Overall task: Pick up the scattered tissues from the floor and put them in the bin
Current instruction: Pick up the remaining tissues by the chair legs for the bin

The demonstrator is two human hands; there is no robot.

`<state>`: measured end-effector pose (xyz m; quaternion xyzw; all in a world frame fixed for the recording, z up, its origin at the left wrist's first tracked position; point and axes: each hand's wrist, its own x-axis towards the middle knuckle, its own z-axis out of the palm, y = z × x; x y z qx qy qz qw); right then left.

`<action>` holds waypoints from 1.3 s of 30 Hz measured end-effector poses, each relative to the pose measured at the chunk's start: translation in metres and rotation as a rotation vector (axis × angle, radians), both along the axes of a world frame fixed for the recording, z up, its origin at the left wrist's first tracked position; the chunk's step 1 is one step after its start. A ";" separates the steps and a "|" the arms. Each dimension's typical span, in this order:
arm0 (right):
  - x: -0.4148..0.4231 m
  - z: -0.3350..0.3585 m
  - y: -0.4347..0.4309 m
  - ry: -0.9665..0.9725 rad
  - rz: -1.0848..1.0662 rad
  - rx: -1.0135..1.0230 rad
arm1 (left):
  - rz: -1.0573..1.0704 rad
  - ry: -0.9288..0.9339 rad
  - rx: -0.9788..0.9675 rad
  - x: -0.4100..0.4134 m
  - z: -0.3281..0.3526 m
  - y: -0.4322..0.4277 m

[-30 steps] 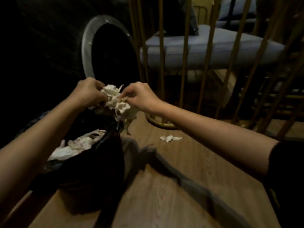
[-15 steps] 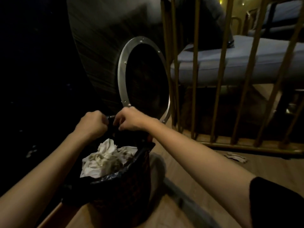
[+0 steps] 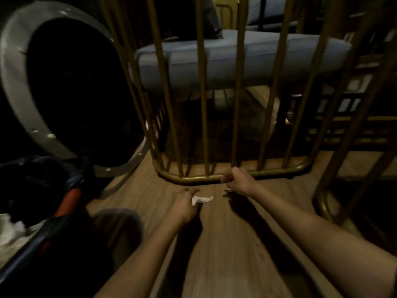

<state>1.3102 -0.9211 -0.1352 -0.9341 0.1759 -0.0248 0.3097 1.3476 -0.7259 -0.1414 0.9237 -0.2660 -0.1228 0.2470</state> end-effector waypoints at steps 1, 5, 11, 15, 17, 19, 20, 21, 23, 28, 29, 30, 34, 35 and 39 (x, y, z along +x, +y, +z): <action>-0.005 -0.018 -0.013 0.036 -0.022 -0.043 | 0.000 0.003 0.054 0.006 -0.019 -0.006; -0.020 -0.081 -0.033 0.095 0.070 -0.229 | -0.100 -0.096 0.232 0.013 -0.067 -0.021; -0.031 -0.112 -0.013 -0.141 0.043 -0.499 | -0.054 -0.154 0.145 0.005 -0.085 -0.022; -0.044 -0.116 0.004 -0.178 0.057 -0.393 | -0.002 -0.049 0.178 -0.017 -0.072 -0.008; -0.046 -0.107 0.012 -0.089 0.041 -0.279 | 0.005 0.017 0.190 -0.027 -0.057 -0.002; -0.048 -0.087 0.018 -0.048 0.032 -0.205 | -0.006 0.041 0.177 -0.039 -0.028 0.003; -0.048 -0.072 0.022 -0.064 0.031 -0.160 | -0.017 0.046 0.148 -0.044 -0.010 0.003; -0.046 -0.052 0.029 -0.105 0.030 -0.112 | -0.036 0.025 0.101 -0.048 0.012 0.005; -0.036 -0.007 0.044 -0.209 0.018 -0.059 | -0.056 -0.069 0.045 -0.048 0.067 0.012; -0.012 0.114 0.110 -0.468 0.051 0.032 | 0.014 -0.293 0.023 -0.024 0.193 0.077; -0.011 0.133 0.127 -0.506 0.092 0.051 | 0.042 -0.303 0.025 -0.021 0.215 0.098; -0.010 0.150 0.146 -0.532 0.135 0.063 | 0.071 -0.311 0.024 -0.019 0.235 0.120; -0.002 0.192 0.224 -0.550 0.312 0.028 | 0.189 -0.296 0.066 -0.015 0.269 0.209; 0.000 0.196 0.243 -0.534 0.357 0.012 | 0.220 -0.278 0.082 -0.015 0.267 0.228; 0.006 0.196 0.309 -0.442 0.509 -0.034 | 0.324 -0.223 0.127 -0.011 0.244 0.289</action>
